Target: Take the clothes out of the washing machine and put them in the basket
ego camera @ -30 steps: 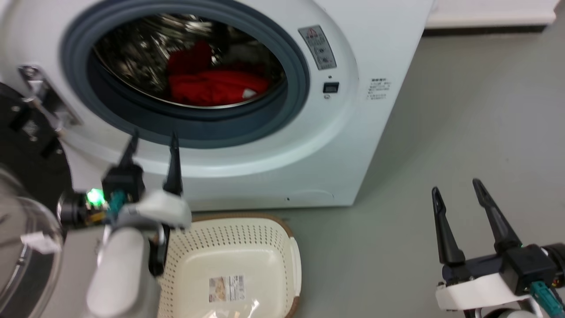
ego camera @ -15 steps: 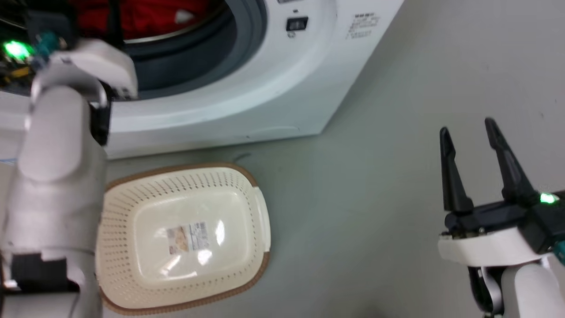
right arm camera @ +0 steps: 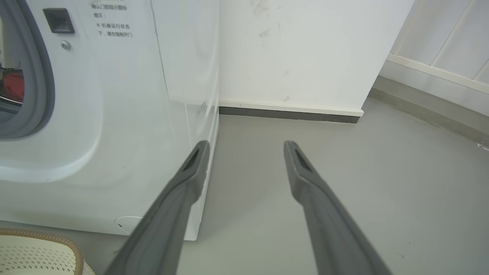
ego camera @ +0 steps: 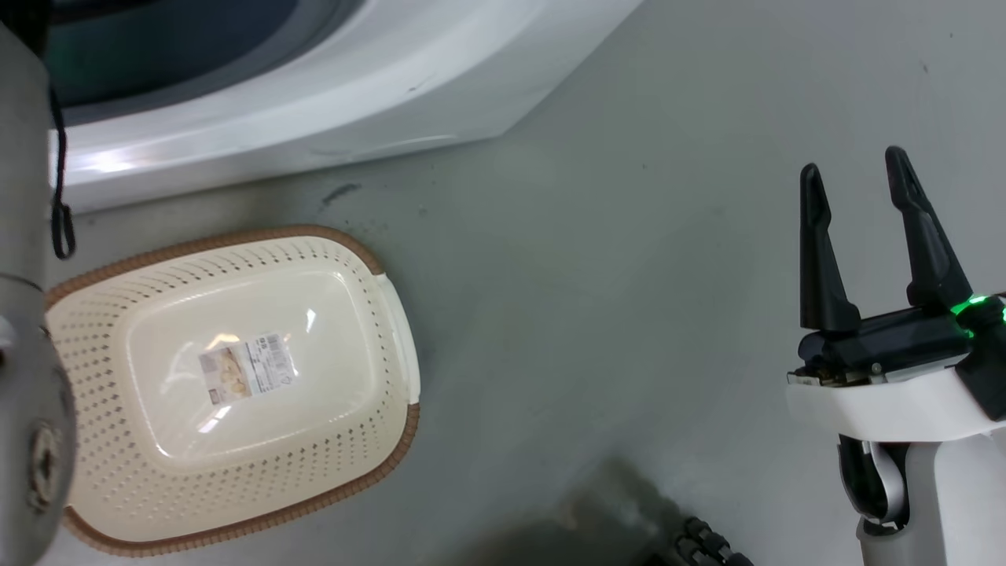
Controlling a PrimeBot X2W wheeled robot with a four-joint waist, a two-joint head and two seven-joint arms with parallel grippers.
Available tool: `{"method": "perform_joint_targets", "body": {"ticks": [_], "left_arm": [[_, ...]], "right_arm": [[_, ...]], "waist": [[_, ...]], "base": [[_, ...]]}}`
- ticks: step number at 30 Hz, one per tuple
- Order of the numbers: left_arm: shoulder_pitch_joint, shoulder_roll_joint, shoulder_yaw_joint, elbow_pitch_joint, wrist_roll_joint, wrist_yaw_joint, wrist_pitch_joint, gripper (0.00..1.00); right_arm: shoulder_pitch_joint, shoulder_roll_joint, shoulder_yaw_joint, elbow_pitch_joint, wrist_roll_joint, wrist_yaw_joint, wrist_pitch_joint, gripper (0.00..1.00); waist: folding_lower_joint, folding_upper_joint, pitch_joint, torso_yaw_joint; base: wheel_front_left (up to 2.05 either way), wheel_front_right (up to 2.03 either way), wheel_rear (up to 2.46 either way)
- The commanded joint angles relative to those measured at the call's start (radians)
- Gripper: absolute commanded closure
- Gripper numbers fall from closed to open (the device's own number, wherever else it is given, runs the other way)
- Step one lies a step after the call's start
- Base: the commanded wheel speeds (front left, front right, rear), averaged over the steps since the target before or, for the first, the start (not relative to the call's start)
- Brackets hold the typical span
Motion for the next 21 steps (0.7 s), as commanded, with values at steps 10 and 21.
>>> {"method": "perform_joint_targets", "body": {"ticks": [10, 21], "left_arm": [[-0.200, 0.063, -0.069, 0.127, -0.003, -0.021, 0.291, 0.00], [-0.289, 0.081, -0.114, 0.190, -0.030, -0.022, 0.458, 0.00]], "right_arm": [[-0.052, 0.001, 0.015, -0.025, 0.041, -0.001, -0.002, 0.00], [-0.058, 0.001, 0.021, -0.032, 0.065, -0.001, -0.002, 0.00]], "waist": [[-0.0002, 0.0000, 0.110, -0.060], [-0.0002, 0.0000, 0.144, -0.082]], "base": [[0.00, 0.00, 0.00], [0.00, 0.00, 0.00]]}}
